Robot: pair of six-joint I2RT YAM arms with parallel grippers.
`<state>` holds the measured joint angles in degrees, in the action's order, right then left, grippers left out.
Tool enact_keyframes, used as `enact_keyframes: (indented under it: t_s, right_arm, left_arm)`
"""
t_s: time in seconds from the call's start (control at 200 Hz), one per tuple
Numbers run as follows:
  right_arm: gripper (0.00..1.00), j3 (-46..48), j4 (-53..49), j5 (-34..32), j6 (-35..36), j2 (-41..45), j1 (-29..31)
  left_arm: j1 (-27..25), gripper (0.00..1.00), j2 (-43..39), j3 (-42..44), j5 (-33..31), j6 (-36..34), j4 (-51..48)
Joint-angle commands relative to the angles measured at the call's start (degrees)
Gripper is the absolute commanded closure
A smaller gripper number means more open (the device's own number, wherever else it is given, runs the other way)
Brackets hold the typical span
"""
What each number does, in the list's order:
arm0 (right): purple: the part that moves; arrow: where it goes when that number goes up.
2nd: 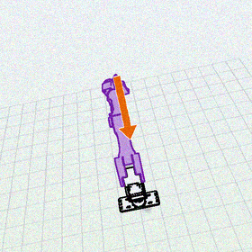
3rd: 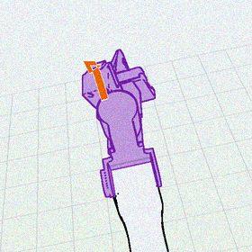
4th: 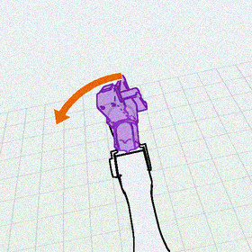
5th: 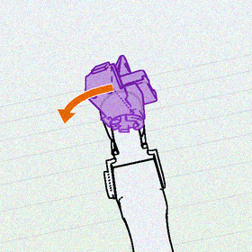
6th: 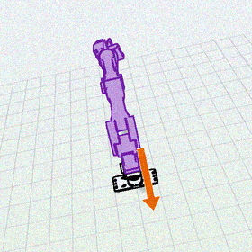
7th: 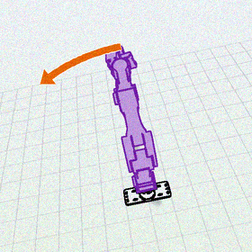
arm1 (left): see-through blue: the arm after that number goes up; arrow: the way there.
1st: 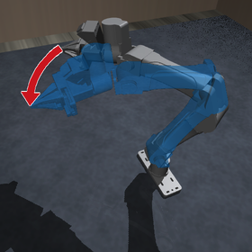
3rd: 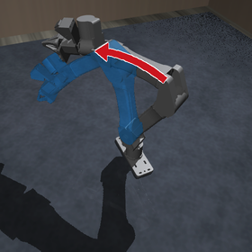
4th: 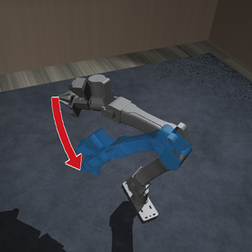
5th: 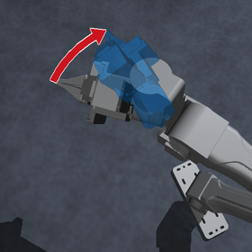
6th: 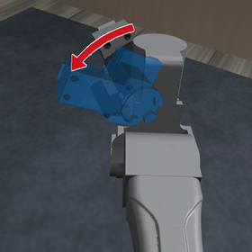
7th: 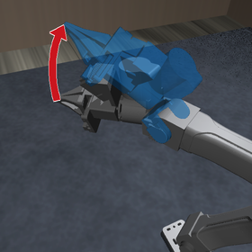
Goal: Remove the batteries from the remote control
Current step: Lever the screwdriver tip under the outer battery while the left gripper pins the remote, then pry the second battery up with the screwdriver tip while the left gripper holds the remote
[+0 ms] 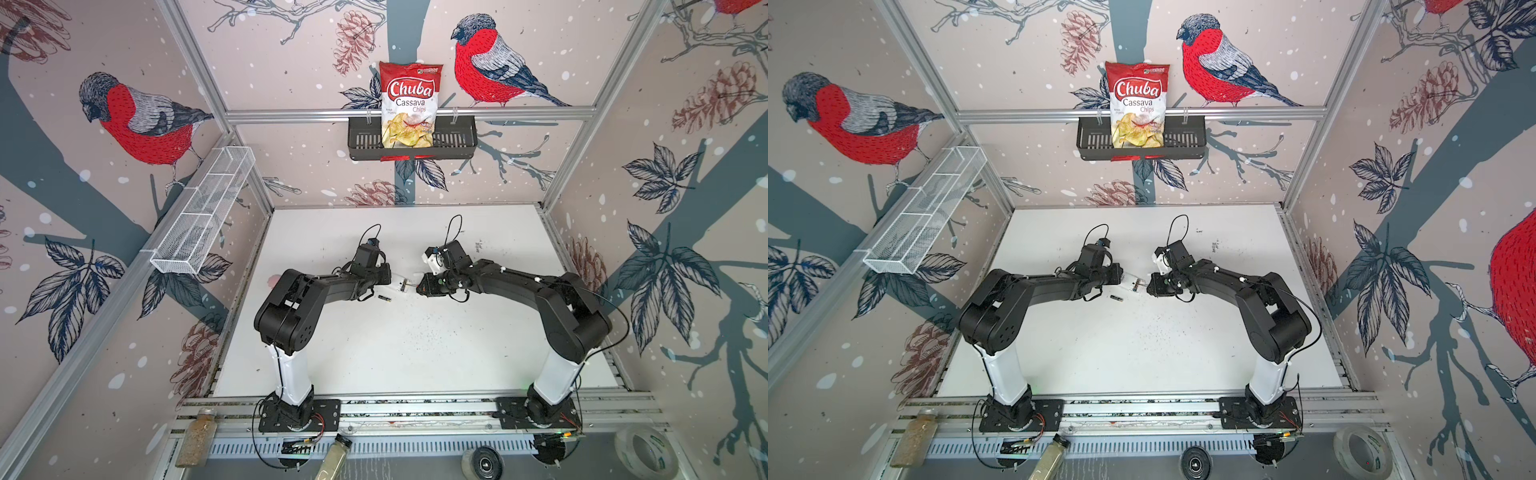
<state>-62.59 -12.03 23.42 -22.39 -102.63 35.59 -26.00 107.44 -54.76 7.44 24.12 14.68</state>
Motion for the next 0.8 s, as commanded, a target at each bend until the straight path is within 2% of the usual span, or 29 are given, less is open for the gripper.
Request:
enact_keyframes:
  t_s: [0.0,0.15,0.415,0.796]
  right_arm:
    - [0.94,0.1,0.9,-0.2,0.1,0.3,-0.2]
    - [0.94,-0.6,1.2,0.3,-0.3,0.9,-0.5]
    - [0.93,-1.0,1.7,5.1,-0.1,1.8,0.0]
    - [0.93,0.5,1.6,5.6,0.2,2.0,0.5]
  left_arm:
    - [0.0,0.84,0.5,0.0,-0.3,0.1,-7.1]
    - [0.0,0.84,0.8,-0.4,-0.2,0.2,-7.1]
    - [0.0,0.84,0.8,-1.3,-0.6,0.4,-7.6]
    - [0.0,0.84,1.1,-1.4,-0.2,0.8,-7.4]
